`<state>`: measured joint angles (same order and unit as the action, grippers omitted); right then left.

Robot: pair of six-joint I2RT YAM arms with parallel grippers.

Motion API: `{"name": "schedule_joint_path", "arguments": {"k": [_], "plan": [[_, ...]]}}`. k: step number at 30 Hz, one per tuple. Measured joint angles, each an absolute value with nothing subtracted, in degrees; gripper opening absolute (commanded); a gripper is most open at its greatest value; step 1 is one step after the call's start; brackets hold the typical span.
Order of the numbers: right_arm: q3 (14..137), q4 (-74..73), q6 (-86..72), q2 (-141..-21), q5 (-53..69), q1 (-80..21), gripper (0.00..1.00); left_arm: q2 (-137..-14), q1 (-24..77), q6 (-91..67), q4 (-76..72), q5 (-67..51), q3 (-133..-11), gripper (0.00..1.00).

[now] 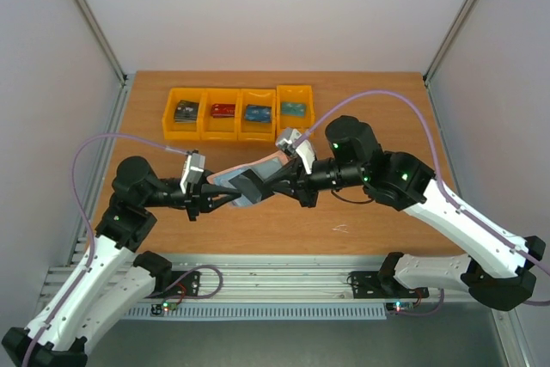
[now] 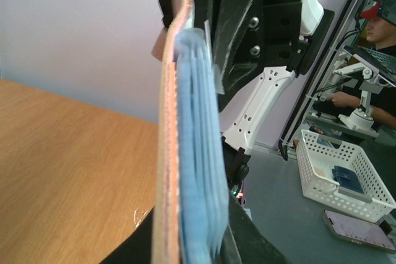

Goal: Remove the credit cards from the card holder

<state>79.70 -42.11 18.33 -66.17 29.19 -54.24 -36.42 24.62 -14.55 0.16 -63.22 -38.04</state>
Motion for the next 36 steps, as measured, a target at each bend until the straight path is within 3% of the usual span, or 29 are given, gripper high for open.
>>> {"name": "schedule_joint_path", "arguments": {"k": [2, 5, 11, 18, 22, 36], "plan": [[79.72, -42.00, 18.33, -65.23, 29.26, -54.11, 0.01, -36.32, 24.60, -14.52, 0.38, -63.20, -38.02, 0.12], [80.09, -42.00, 18.31, -64.93, 29.50, -54.02, 0.01, -36.27, 24.62, -14.37, 0.58, -63.22, -38.02, 0.00], [80.16, -42.02, 18.31, -65.28, 29.47, -54.00, 0.01, -35.86, 24.62, -14.52, 0.82, -62.81, -38.00, 0.00], [81.80, -42.87, 17.96, -68.47, 29.91, -53.78, 0.11, -35.86, 24.60, -15.46, 0.56, -61.14, -37.43, 0.00], [81.91, -42.65, 17.89, -70.63, 30.94, -53.80, 0.01, -35.88, 24.56, -16.08, 0.69, -60.53, -37.36, 0.00], [79.18, -44.80, 18.74, -61.14, 23.97, -52.64, 0.01, -36.29, 24.62, -11.86, 7.49, -56.75, -37.36, 0.00]]}}
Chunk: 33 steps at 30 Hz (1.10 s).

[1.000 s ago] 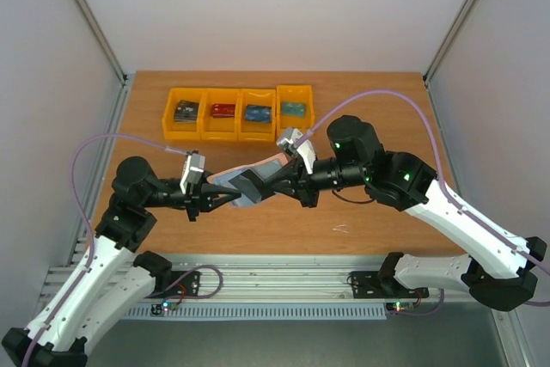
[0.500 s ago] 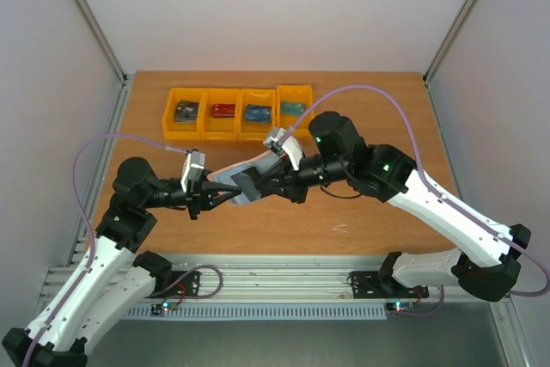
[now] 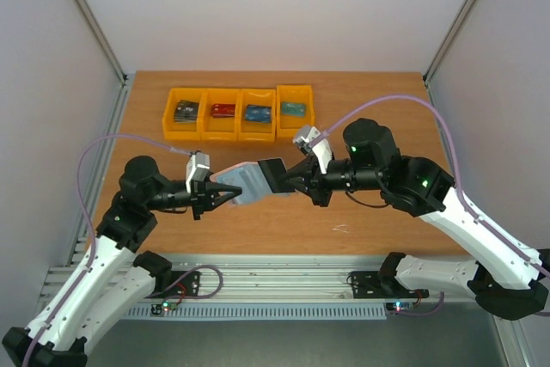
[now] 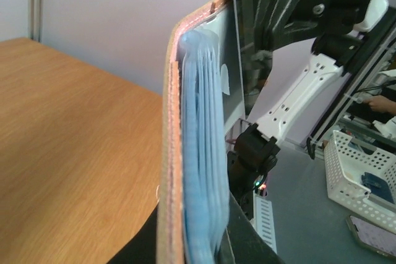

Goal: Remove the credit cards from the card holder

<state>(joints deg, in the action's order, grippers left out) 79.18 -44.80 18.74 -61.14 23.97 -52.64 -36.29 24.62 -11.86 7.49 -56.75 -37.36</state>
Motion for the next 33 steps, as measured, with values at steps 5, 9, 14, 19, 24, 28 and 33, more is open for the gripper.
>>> {"name": "schedule_joint_path", "arguments": {"k": [5, 9, 14, 19, 24, 28, 33], "plan": [[79.68, -49.65, 20.03, -60.12, 19.73, -52.03, 0.01, -38.39, 24.62, -8.25, 13.91, -53.06, -37.36, 0.00], [81.23, -53.17, 20.67, -57.21, 16.99, -51.70, 0.01, -44.69, 24.62, -6.66, 17.76, -49.82, -37.41, 0.00], [82.24, -54.43, 20.60, -53.45, 14.98, -51.68, 0.01, -56.88, 24.56, -6.92, 19.84, -47.07, -37.89, 0.00], [81.60, -54.87, 20.32, -52.84, 14.55, -51.68, 0.01, -67.66, 24.56, -7.01, 20.14, -44.58, -37.95, 0.00], [79.99, -55.48, 19.44, -52.80, 14.57, -51.68, 0.01, -75.79, 24.51, -7.53, 18.46, -44.49, -37.93, 0.05], [79.40, -56.25, 18.94, -52.66, 14.72, -51.68, 0.01, -81.89, 24.51, -8.75, 17.06, -43.77, -37.93, 0.16], [79.02, -56.27, 18.85, -52.69, 15.27, -51.68, 0.01, -86.46, 24.25, -10.26, 16.43, -41.78, -38.61, 0.10]]}}
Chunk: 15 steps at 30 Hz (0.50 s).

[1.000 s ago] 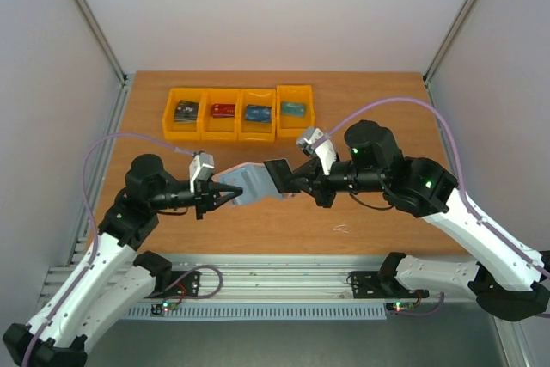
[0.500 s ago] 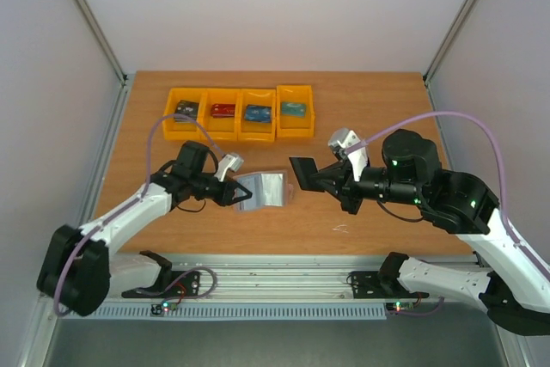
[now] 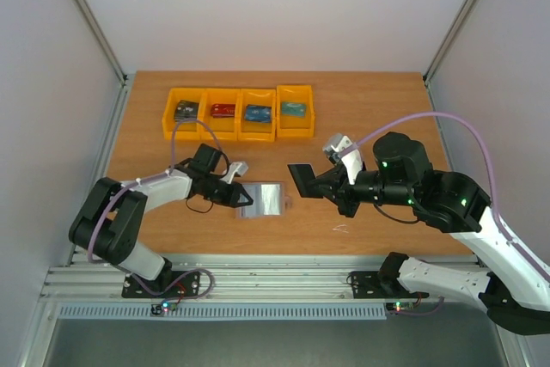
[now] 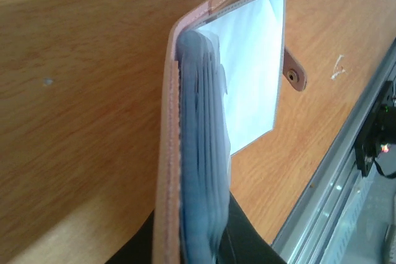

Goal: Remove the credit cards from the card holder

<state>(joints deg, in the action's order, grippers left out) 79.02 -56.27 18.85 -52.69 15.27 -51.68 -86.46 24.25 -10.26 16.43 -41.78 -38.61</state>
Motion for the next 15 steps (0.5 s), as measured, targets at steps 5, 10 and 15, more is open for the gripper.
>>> {"name": "schedule_joint_path", "arguments": {"k": [5, 10, 15], "plan": [[79.00, -56.16, 18.85, -53.12, 15.46, -51.68, 0.01, -89.78, 23.97, -11.20, 16.49, -41.52, -40.84, 0.23], [79.00, -56.16, 18.85, -53.65, 15.51, -51.68, 0.01, -89.76, 23.14, -11.86, 16.67, -35.00, -41.39, 0.99], [79.40, -56.69, 18.94, -54.63, 15.46, -51.68, 0.01, -85.27, 17.23, -14.70, 16.27, -28.29, -40.03, 1.00]]}}
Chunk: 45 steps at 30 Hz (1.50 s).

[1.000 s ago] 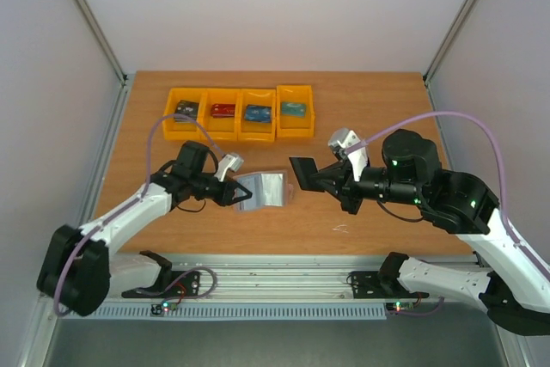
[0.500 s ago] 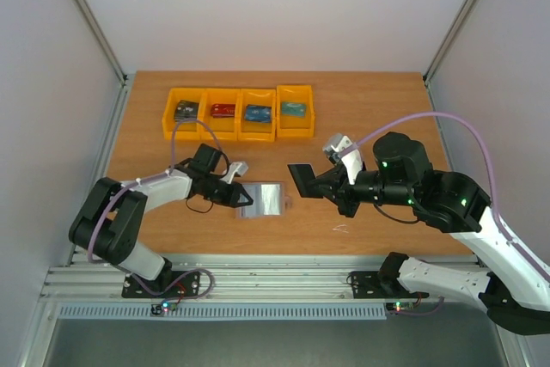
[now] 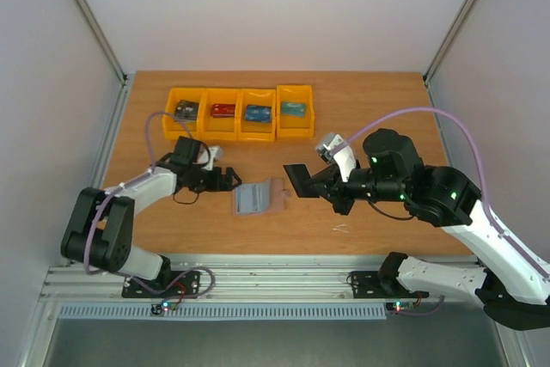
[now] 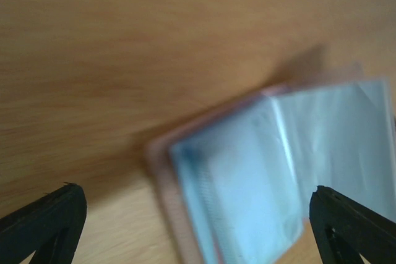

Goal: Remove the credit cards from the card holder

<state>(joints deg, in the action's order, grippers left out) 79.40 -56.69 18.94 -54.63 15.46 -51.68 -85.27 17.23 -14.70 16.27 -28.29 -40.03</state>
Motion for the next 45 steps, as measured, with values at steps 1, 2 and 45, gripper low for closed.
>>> {"name": "schedule_joint_path", "arguments": {"k": [1, 2, 45], "plan": [[79.81, -57.08, 19.11, -55.33, 15.46, -51.68, 0.01, -83.88, 15.29, -15.07, 16.40, -27.97, -39.57, 0.99], [80.31, -57.56, 19.27, -56.01, 15.49, -51.68, 0.01, -82.28, 13.54, -15.29, 16.91, -28.03, -39.33, 0.99], [98.17, -64.49, 32.82, -77.30, 20.27, -61.32, 0.63, -46.33, 28.38, 21.76, 40.80, -62.08, -60.86, 0.00]]}}
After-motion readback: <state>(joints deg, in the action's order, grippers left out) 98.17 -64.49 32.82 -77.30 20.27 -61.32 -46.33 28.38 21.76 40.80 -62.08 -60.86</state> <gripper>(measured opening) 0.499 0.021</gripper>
